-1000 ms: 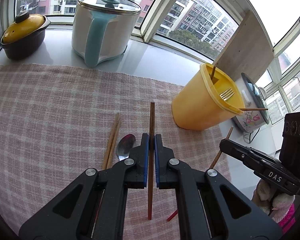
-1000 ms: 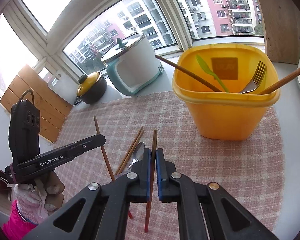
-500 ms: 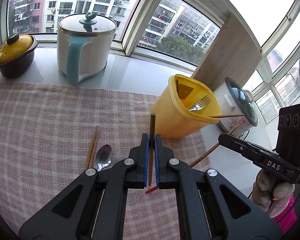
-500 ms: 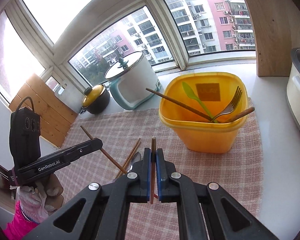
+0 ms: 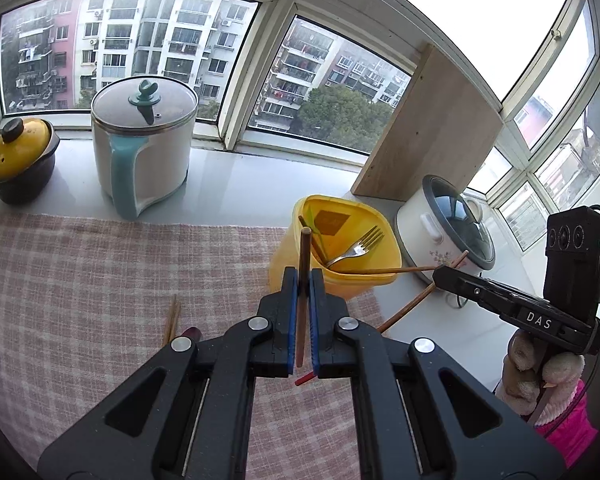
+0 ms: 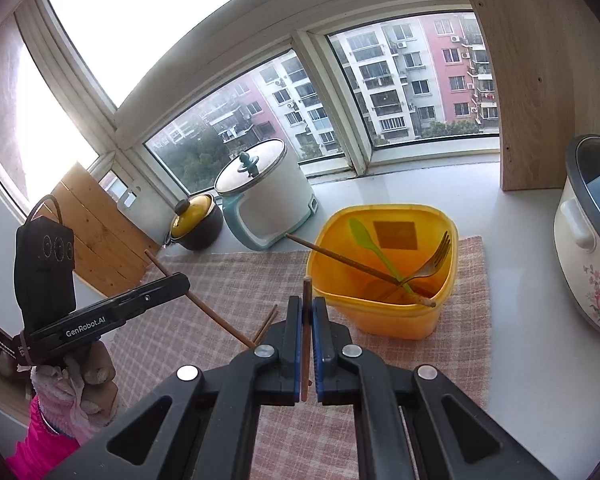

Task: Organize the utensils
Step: 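Lift both chopsticks upright and carry them over the yellow container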

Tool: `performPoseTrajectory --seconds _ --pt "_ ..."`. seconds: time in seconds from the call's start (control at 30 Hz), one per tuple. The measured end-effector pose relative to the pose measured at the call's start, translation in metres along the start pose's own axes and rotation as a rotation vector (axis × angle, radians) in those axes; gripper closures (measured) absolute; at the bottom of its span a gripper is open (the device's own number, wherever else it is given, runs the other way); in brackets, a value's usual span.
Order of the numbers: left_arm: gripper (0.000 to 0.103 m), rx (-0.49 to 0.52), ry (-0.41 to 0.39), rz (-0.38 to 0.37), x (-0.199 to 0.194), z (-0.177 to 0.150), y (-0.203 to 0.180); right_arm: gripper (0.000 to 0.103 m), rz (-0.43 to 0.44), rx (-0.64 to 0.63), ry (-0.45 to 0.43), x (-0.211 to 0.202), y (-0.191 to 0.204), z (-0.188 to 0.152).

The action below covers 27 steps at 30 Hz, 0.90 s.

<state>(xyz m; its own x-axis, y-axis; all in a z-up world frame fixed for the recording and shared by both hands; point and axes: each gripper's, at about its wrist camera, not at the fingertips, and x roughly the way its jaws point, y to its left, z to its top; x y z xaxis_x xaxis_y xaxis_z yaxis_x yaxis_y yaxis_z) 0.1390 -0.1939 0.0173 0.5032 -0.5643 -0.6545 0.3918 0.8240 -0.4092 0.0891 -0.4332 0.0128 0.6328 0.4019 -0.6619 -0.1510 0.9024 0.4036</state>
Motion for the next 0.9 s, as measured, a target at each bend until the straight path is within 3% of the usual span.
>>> performPoseTrajectory --seconds 0.43,0.9 --pt "0.1 0.068 -0.033 -0.013 -0.015 0.041 -0.041 0.101 0.045 0.009 0.005 -0.033 -0.007 0.043" --pt "0.1 0.075 -0.11 -0.018 -0.029 0.084 -0.058 0.101 0.009 -0.013 -0.084 -0.068 -0.016 0.089"
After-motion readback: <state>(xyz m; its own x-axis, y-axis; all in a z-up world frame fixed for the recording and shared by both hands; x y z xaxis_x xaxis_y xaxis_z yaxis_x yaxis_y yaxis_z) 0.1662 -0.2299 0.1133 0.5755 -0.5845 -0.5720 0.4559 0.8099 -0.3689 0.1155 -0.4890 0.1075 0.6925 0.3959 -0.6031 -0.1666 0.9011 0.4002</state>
